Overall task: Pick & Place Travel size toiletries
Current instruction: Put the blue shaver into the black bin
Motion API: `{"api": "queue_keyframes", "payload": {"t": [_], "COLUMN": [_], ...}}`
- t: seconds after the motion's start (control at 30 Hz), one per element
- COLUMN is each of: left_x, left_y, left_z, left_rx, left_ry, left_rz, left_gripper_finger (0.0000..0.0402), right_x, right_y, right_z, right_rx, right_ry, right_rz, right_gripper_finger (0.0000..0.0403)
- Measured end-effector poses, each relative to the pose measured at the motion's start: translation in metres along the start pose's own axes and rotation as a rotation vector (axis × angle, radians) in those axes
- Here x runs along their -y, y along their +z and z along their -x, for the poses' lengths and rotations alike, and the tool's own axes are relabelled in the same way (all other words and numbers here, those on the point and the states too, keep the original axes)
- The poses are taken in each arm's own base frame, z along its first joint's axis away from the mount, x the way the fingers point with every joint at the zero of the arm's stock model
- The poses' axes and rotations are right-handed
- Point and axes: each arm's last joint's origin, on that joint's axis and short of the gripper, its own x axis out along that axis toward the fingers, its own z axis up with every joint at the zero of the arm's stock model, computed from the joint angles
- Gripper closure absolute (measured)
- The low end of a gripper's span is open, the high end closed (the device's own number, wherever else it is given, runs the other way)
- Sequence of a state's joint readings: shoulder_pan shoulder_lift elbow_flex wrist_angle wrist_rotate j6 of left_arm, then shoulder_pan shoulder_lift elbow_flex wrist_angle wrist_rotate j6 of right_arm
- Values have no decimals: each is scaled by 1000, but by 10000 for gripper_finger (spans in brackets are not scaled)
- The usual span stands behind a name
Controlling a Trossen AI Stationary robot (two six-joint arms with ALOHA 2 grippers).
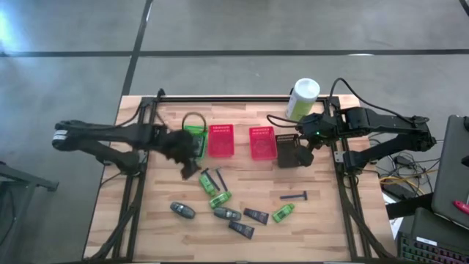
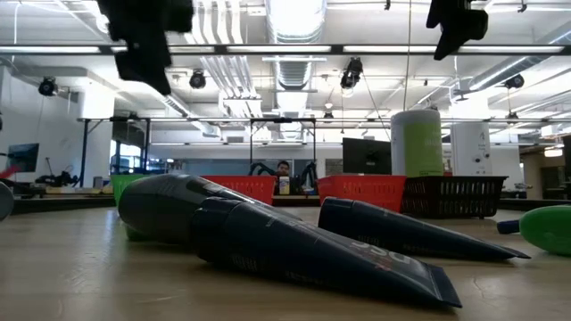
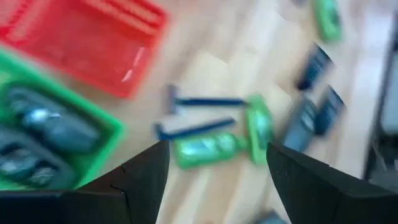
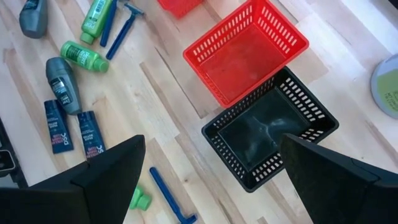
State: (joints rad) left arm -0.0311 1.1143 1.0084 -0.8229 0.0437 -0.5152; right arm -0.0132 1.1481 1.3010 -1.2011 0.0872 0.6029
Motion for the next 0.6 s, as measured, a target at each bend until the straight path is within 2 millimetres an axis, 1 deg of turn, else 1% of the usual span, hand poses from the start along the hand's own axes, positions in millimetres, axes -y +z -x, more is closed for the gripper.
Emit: {"api": "queue_keyframes", "payload": {"t": [0.13, 0.2, 0.27, 0.33, 0.5, 0.6], "left_x": [29, 39, 45, 48, 50, 51], "left_y": [-19, -27, -31, -33, -34, -34], "left_z": [-2, -5, -8, -11, -19, -21], "left_rx": [-27, -45, -51, -61, -85, -91], "left_ry": [-26, -31, -21, -12, 8, 13], "left_rz": [-188, -234, -227, -186, -84, -75], "left_gripper_finger": [129, 129, 129, 129, 129, 129], "right_x": [-1, -6, -13, -22, -45, -58], "right_y": [-1, -5, -11, -22, -60, -81], "right_z": [0, 0, -2, -9, -37, -55], "right_rx": [-28, -81, -141, -215, -431, -496], "right_ry": [41, 110, 147, 145, 89, 50], "right_rz": [0, 19, 62, 147, 356, 406], "right_gripper_finger": [35, 35, 35, 35, 35, 44]}}
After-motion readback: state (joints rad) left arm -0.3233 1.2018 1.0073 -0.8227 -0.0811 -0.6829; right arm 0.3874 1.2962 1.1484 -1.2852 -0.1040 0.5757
